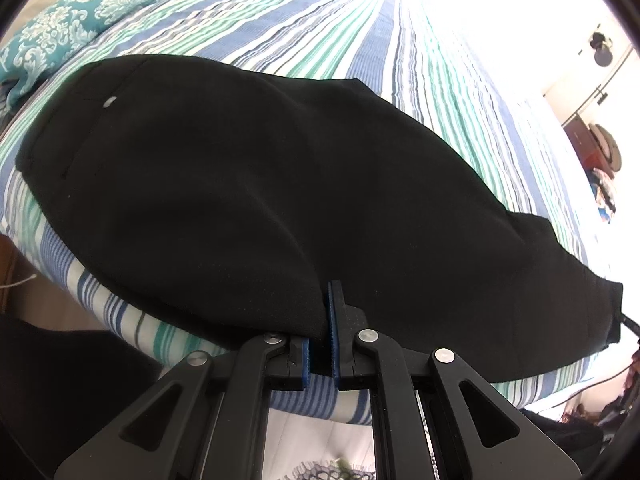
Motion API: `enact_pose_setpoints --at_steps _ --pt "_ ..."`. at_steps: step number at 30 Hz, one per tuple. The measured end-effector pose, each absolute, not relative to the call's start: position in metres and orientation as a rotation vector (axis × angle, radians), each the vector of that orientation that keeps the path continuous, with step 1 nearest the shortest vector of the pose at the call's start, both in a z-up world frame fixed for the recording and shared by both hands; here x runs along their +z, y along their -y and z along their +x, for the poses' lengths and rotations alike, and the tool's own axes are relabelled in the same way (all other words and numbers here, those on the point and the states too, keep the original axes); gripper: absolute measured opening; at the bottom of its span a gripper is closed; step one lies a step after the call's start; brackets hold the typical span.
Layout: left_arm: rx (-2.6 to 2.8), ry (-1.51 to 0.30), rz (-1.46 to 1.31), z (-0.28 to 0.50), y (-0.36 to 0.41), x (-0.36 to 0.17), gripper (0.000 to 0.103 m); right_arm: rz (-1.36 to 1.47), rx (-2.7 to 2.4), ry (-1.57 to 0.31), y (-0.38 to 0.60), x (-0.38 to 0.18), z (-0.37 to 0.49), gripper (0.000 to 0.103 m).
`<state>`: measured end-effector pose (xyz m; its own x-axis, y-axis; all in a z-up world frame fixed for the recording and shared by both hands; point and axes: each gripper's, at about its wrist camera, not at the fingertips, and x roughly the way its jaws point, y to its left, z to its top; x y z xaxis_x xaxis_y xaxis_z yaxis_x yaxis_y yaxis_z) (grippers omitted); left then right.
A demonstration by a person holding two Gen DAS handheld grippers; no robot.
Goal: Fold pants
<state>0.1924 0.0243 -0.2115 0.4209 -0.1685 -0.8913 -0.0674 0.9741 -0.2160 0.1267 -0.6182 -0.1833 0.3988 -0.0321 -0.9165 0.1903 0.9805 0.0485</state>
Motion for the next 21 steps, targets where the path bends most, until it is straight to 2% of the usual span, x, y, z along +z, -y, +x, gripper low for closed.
enact_pose_setpoints --at_steps 6,19,20,21 --pt "-0.083 -1.160 -0.208 0.182 -0.017 -0.220 0.006 0.188 -0.248 -1.219 0.634 -0.210 0.125 0.011" --pt "-0.073 -1.178 -0.173 0.186 -0.012 -0.215 0.009 0.195 -0.310 -1.199 0.628 -0.216 0.122 0.013" --pt "-0.072 -1.181 -0.157 0.186 -0.012 -0.215 0.013 0.195 -0.322 -1.193 0.627 -0.217 0.121 0.016" --pt "-0.073 -1.181 -0.149 0.186 -0.012 -0.215 0.019 0.199 -0.331 -1.183 0.628 -0.216 0.119 0.028"
